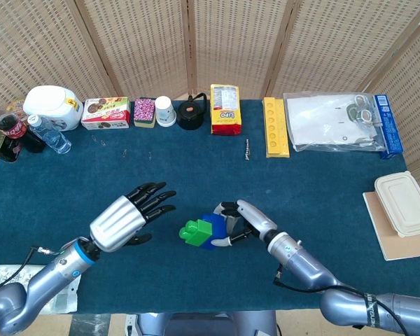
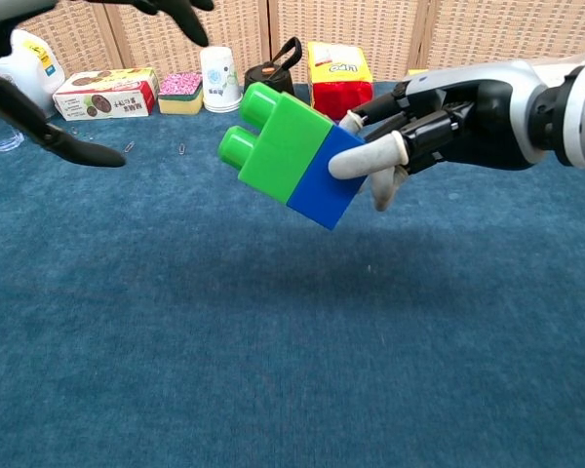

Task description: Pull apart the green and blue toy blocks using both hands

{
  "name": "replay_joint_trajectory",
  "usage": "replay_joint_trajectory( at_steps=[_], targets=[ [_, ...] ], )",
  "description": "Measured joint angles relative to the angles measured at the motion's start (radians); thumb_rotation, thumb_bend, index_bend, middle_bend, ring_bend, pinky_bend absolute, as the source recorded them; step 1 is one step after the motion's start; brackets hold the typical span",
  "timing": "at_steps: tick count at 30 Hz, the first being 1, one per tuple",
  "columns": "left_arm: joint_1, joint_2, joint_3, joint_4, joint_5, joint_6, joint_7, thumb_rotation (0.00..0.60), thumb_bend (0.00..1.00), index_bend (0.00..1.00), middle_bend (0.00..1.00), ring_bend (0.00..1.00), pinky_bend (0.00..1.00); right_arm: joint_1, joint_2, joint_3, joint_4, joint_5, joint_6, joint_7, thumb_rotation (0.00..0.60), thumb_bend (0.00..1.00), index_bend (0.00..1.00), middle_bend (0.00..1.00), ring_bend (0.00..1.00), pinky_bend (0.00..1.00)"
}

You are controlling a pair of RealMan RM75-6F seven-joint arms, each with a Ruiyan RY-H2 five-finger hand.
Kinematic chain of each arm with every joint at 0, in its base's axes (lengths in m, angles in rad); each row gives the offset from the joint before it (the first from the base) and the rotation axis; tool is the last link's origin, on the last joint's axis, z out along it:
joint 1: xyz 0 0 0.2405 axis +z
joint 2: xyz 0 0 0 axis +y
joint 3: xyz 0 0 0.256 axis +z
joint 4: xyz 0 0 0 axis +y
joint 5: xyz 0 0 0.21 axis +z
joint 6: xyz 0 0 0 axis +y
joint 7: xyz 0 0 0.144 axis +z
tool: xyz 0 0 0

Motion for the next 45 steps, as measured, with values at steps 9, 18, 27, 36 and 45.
replay_joint_trajectory(
  at_steps=[9, 18, 27, 36, 45],
  targets=[
    [-0.082, -0.070, -0.010, 0.004, -0.025, -0.054, 0.014, 0.600, 0.18, 0.26, 0.15, 0.07, 0.19, 0.021, 0.001, -0.007, -0.006, 0.003, 0.006, 0.020, 0.496, 0.15, 0.55, 0.58, 0.60, 0.44],
    [-0.123, -0.113, -0.010, -0.001, -0.059, -0.080, 0.052, 0.600, 0.17, 0.26, 0.15, 0.07, 0.19, 0.029, 0.008, -0.015, -0.019, -0.002, 0.017, 0.035, 0.498, 0.15, 0.55, 0.58, 0.61, 0.44],
    [-0.144, -0.149, -0.003, 0.007, -0.061, -0.056, 0.079, 0.600, 0.19, 0.43, 0.15, 0.07, 0.18, 0.030, 0.016, -0.021, -0.014, -0.010, 0.018, 0.058, 0.499, 0.15, 0.55, 0.58, 0.61, 0.44],
    [-0.150, -0.156, 0.009, 0.029, -0.074, -0.036, 0.080, 0.600, 0.19, 0.43, 0.15, 0.07, 0.19, 0.027, 0.026, -0.019, -0.002, -0.024, -0.006, 0.104, 0.496, 0.14, 0.55, 0.58, 0.61, 0.44],
    [-0.158, -0.160, 0.017, 0.041, -0.074, -0.019, 0.073, 0.600, 0.19, 0.44, 0.15, 0.07, 0.19, 0.028, 0.037, -0.022, 0.003, -0.029, -0.004, 0.120, 0.498, 0.15, 0.55, 0.58, 0.61, 0.44]
  ],
)
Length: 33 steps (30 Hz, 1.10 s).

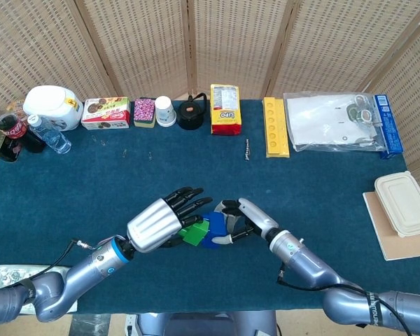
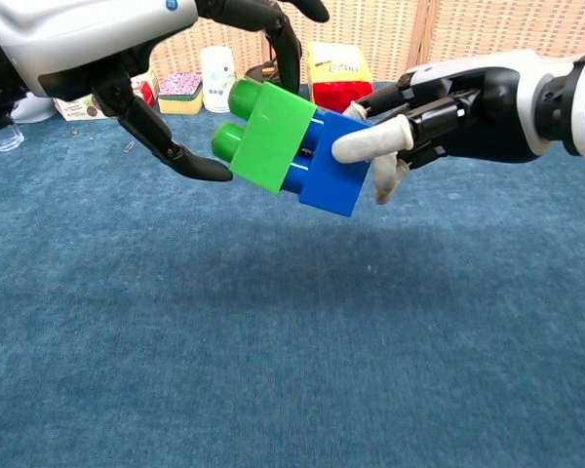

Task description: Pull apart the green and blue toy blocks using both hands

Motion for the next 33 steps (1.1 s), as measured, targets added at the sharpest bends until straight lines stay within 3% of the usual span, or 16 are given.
replay_joint_trajectory(
  at_steps=[10, 19, 25, 33],
  targets=[
    [0.029, 0.076, 0.022, -0.009, 0.014, 0.057, -0.020, 0.600, 0.19, 0.44, 0.15, 0.07, 0.19, 0.003, 0.008, -0.001, 0.031, 0.011, -0.003, 0.015, 0.497, 0.15, 0.55, 0.58, 0.61, 0.44],
    [0.122, 0.194, 0.105, 0.041, 0.031, 0.135, -0.067, 0.600, 0.19, 0.44, 0.15, 0.07, 0.19, 0.017, -0.017, -0.037, 0.078, 0.016, 0.048, -0.064, 0.497, 0.15, 0.55, 0.58, 0.60, 0.44],
    [0.167, 0.224, 0.137, 0.099, -0.002, 0.147, -0.107, 0.600, 0.19, 0.44, 0.15, 0.07, 0.19, 0.023, -0.063, -0.082, 0.114, -0.002, 0.139, -0.191, 0.495, 0.15, 0.55, 0.58, 0.57, 0.41],
    [0.199, 0.227, 0.151, 0.139, -0.053, 0.135, -0.133, 0.600, 0.19, 0.44, 0.15, 0.07, 0.19, 0.026, -0.168, -0.159, 0.202, -0.053, 0.304, -0.464, 0.502, 0.14, 0.55, 0.56, 0.50, 0.36]
  ],
)
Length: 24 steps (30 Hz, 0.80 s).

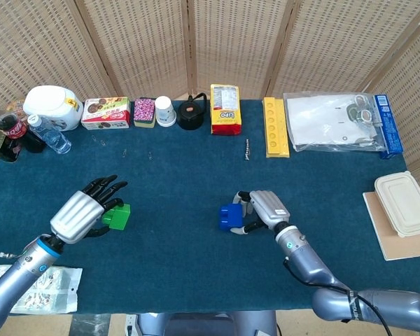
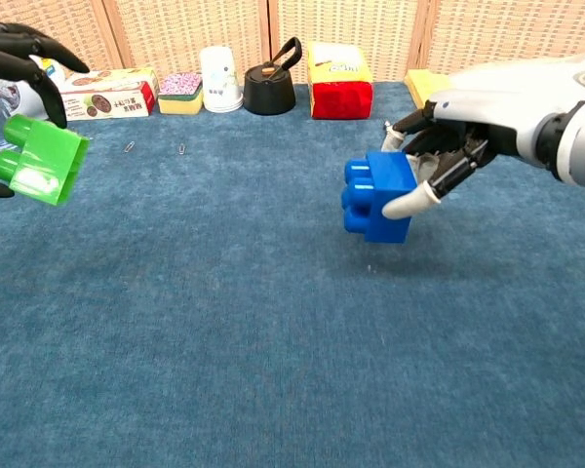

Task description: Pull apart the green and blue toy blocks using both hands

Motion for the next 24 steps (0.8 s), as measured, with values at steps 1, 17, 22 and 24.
replay_joint_trajectory(
  at_steps=[1, 17, 22, 24],
  targets=[
    [0.001, -0.003, 0.000, 0.003, -0.005, -0.005, -0.003, 0.600, 0.19, 0.44, 0.15, 0.07, 0.19, -0.001, -0.013, -0.009, 0.013, -0.008, 0.017, -0.029, 0.504, 0.14, 0.54, 0.55, 0.49, 0.35],
    [-0.058, -0.090, -0.035, 0.034, -0.065, -0.134, 0.019, 0.600, 0.19, 0.44, 0.15, 0.07, 0.18, -0.035, -0.033, -0.054, 0.007, -0.100, 0.102, -0.189, 0.499, 0.13, 0.22, 0.30, 0.27, 0.25],
    [-0.101, -0.139, -0.058, 0.046, -0.107, -0.211, 0.049, 0.600, 0.17, 0.37, 0.15, 0.06, 0.17, -0.054, 0.004, -0.047, -0.053, -0.142, 0.139, -0.203, 0.499, 0.13, 0.21, 0.28, 0.26, 0.25],
    [-0.117, -0.152, -0.067, 0.048, -0.133, -0.246, 0.078, 0.600, 0.16, 0.28, 0.15, 0.04, 0.16, -0.063, 0.020, -0.042, -0.071, -0.158, 0.154, -0.208, 0.499, 0.13, 0.21, 0.28, 0.26, 0.25]
  ],
)
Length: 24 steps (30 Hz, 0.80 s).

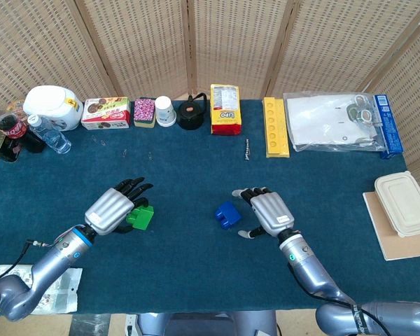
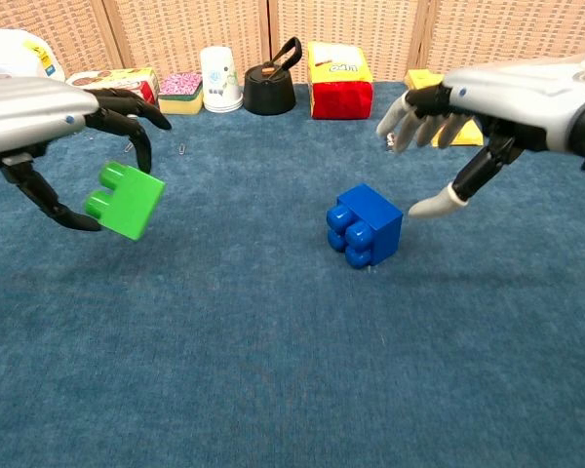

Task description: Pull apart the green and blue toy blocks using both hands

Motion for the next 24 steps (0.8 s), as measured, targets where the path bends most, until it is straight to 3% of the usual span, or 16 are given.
replay_joint_trajectory(
  at_steps=[6, 11, 16, 24],
  targets=[
    [-0.037, -0.020, -0.028, -0.016, -0.111, -0.083, 0.087, 0.600, 0.07, 0.13, 0.08, 0.00, 0.13, -0.026, 0.031, 0.020, -0.025, -0.033, 0.040, 0.007, 0.498, 0.13, 0.21, 0.28, 0.26, 0.25],
    [-0.034, 0.004, -0.043, -0.068, -0.168, -0.078, 0.126, 0.600, 0.07, 0.12, 0.08, 0.00, 0.13, -0.057, 0.052, 0.038, -0.020, -0.067, 0.080, 0.045, 0.497, 0.13, 0.22, 0.29, 0.26, 0.25],
    [0.014, 0.051, -0.034, -0.096, -0.158, 0.006, 0.110, 0.600, 0.07, 0.12, 0.08, 0.00, 0.13, -0.086, 0.063, 0.047, 0.025, -0.094, 0.099, 0.096, 0.501, 0.13, 0.24, 0.30, 0.26, 0.25],
    [0.167, 0.135, 0.018, -0.099, -0.088, 0.232, -0.005, 0.600, 0.07, 0.12, 0.08, 0.00, 0.13, -0.154, 0.067, 0.031, 0.121, -0.140, 0.153, 0.138, 0.496, 0.14, 0.27, 0.33, 0.27, 0.25]
  ],
)
